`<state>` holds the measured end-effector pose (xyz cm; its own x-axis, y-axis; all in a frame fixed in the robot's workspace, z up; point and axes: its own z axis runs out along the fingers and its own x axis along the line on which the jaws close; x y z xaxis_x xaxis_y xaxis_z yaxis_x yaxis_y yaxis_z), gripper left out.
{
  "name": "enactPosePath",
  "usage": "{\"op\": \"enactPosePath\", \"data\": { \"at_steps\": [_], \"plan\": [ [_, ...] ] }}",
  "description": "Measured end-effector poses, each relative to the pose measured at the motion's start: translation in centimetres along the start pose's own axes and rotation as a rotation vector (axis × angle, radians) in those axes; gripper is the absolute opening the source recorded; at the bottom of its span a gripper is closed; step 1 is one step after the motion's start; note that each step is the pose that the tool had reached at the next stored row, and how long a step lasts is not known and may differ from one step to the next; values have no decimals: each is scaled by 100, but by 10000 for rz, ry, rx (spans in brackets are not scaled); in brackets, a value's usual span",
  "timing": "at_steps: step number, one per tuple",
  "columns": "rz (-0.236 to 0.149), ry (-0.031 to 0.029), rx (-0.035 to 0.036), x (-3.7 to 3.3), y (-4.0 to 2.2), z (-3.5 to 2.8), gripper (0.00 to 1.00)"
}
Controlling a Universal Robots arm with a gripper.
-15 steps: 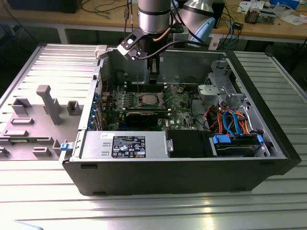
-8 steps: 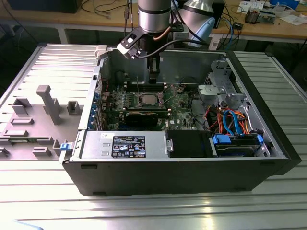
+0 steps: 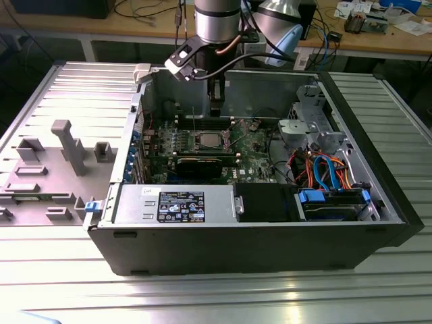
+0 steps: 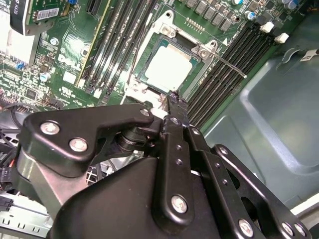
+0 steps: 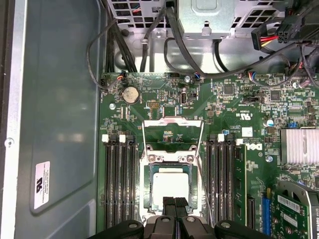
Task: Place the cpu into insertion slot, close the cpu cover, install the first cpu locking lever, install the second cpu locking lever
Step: 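Close the cpu cover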
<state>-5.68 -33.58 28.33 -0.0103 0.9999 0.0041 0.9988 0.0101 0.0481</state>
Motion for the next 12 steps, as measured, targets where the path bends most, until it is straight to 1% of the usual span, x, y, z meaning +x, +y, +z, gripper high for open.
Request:
{"op": "enactPosePath", "data": {
  "at_steps": [10,12],
  "plan": [
    [0,0,0,0,0,-7,11],
    [0,-1,1,0,1,-19,11]
  ]
}}
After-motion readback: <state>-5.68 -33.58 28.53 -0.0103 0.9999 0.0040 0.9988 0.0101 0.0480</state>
